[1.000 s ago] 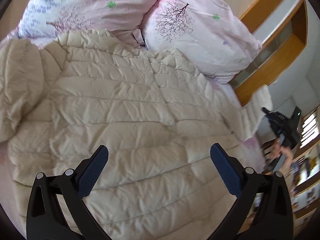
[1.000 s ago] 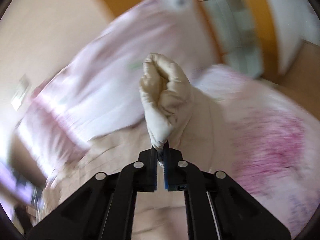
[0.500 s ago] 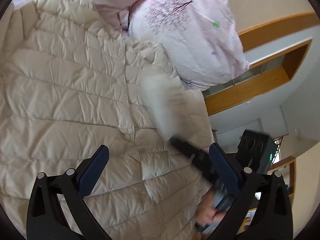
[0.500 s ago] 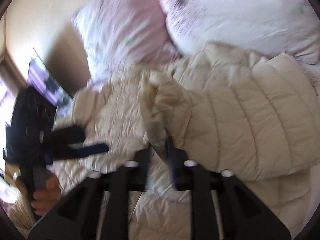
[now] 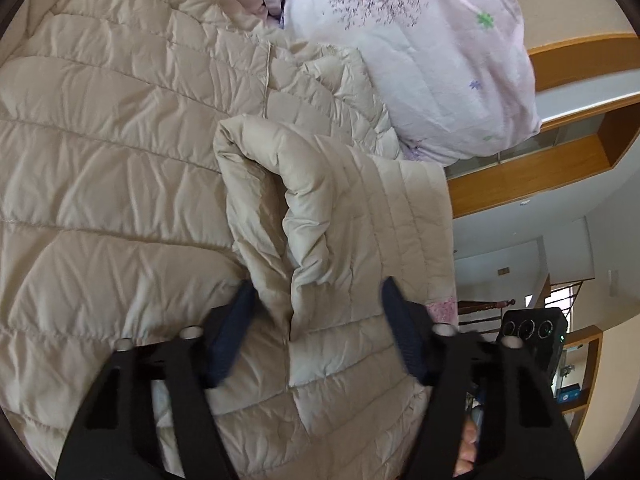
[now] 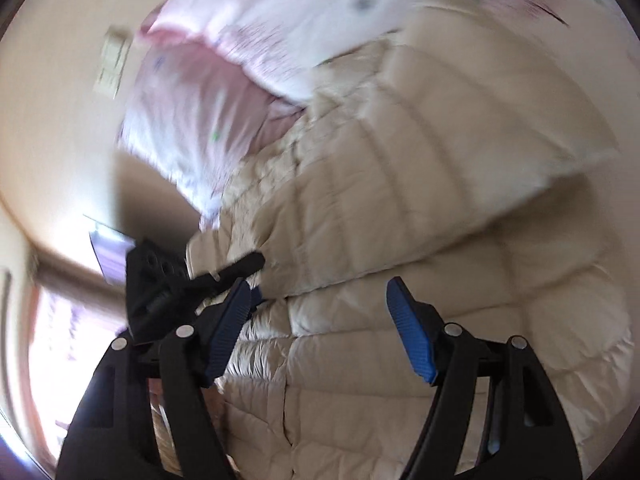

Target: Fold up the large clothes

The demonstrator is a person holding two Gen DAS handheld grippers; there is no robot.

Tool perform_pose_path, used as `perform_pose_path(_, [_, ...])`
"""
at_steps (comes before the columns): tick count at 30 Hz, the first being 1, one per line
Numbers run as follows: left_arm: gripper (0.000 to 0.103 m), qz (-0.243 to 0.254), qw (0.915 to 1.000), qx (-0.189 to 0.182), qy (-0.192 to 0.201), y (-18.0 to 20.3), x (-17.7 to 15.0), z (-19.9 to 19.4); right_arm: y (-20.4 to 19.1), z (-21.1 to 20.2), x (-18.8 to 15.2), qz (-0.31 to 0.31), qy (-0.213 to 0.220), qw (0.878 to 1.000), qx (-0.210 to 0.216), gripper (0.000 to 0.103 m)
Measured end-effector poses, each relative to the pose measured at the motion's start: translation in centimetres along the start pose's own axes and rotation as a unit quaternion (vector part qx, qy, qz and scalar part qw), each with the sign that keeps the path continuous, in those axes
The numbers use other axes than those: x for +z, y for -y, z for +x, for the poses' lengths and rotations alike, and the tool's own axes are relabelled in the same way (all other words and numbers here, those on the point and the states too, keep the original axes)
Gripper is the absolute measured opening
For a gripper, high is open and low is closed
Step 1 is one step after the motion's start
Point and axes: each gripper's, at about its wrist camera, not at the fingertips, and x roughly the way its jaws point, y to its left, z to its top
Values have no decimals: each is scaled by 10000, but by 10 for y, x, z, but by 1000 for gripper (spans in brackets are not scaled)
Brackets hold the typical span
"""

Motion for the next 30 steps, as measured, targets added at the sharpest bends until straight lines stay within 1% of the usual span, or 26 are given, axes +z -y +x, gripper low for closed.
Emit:
perform_pose_path(1, [39,13,10000,7,-29,0,1,3,8,0,4,187,60,9998,8,71])
perform_pose_path(2, [22,37,9999,57,-84,2,4,9,15,-2,7,351,102,9993,8,71])
perform_pose_path(4, [11,63,9999,79,-114,2,5,14,29,-4,11,707,180,9972,139,71])
perform_pose_path(5, [9,77,9999,80,-96,2,7,14,37,-5,14,901,246,9953,242,71])
perform_pose_path(9, [7,179,9996,130,166,2,15,2,52,-1,28,1350,615,9879,444,71])
perform_pose_path(11, [7,248,9987,192,391,2,21,-13,59,-1,37,1528,846,9835,478,70])
perform_pose_path(13, [7,311,9970,311,636,0,26,-27,61,-2,47,1552,1151,9807,285,64])
perform_pose_path(14, [7,361,9950,419,834,-3,29,-39,60,-3,52,1507,1269,9802,169,62])
perform_pose_path(16, [7,426,9913,587,1100,-7,32,-56,55,-7,60,1304,1590,9785,-183,56])
perform_pose_path(17, [7,429,9898,619,1205,-12,34,-65,49,-8,62,1136,1722,9777,-388,52])
perform_pose_path(19, [7,390,9888,636,1293,-21,38,-77,40,-7,62,833,1852,9767,-698,43])
perform_pose_path(20, [7,413,9874,725,1341,-24,39,-81,37,-5,61,683,1888,9760,-846,27])
perform_pose_path(21, [7,455,9861,818,1371,-27,39,-84,28,-2,59,434,1947,9738,-1094,18])
perform_pose_path(22, [7,494,9847,920,1396,-29,40,-85,20,2,55,192,1984,9715,-1286,16])
perform_pose_path(23, [7,544,9833,1030,1397,-32,40,-85,16,4,53,58,1995,9701,-1383,13])
perform_pose_path(25, [7,598,9807,1252,1377,-37,39,-80,9,13,45,-172,1877,9659,-1775,11])
perform_pose_path(28, [7,611,9771,1533,1346,-47,37,-76,14,30,35,-167,1444,9678,-2054,11])
perform_pose_path(30, [7,476,9778,1615,1245,-57,37,-70,22,40,30,-119,1147,9688,-2192,11])
